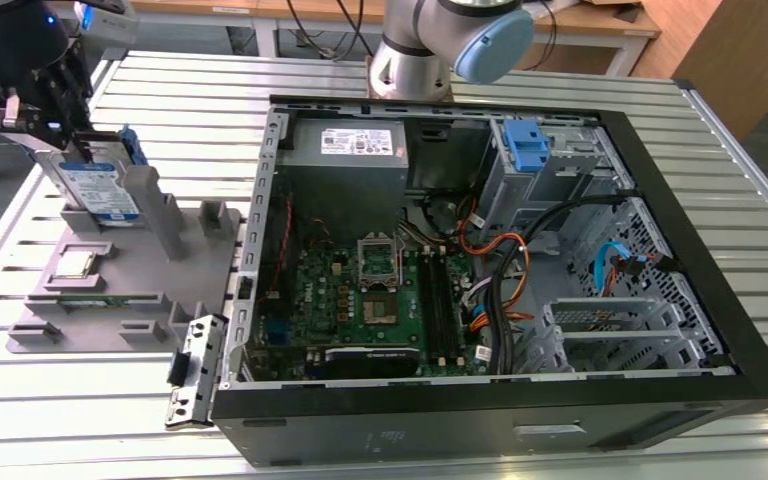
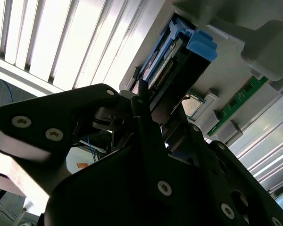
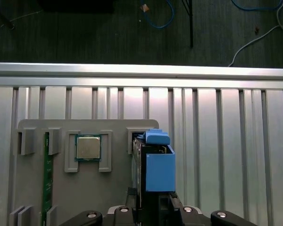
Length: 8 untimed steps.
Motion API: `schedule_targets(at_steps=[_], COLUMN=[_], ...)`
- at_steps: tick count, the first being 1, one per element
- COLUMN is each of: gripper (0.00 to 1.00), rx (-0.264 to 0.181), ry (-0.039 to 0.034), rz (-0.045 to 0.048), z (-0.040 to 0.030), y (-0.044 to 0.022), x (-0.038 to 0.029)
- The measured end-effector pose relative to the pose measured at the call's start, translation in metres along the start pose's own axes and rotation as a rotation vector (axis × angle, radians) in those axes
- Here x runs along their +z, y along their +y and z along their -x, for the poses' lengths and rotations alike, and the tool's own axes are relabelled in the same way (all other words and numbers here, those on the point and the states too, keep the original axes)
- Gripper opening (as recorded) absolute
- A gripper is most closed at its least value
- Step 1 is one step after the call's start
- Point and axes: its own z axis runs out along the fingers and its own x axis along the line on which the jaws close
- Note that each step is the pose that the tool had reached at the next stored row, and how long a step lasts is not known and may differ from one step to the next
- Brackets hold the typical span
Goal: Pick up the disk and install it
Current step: 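Pick up the disk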
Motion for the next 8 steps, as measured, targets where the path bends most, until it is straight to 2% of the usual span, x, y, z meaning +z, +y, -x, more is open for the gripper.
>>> schedule_targets(at_steps=[8], gripper=[0.35], rx=[0.000], ry=[0.0001], rz=[0.0001], z=[0.0002], y=[0.0001], x=[-0.0023])
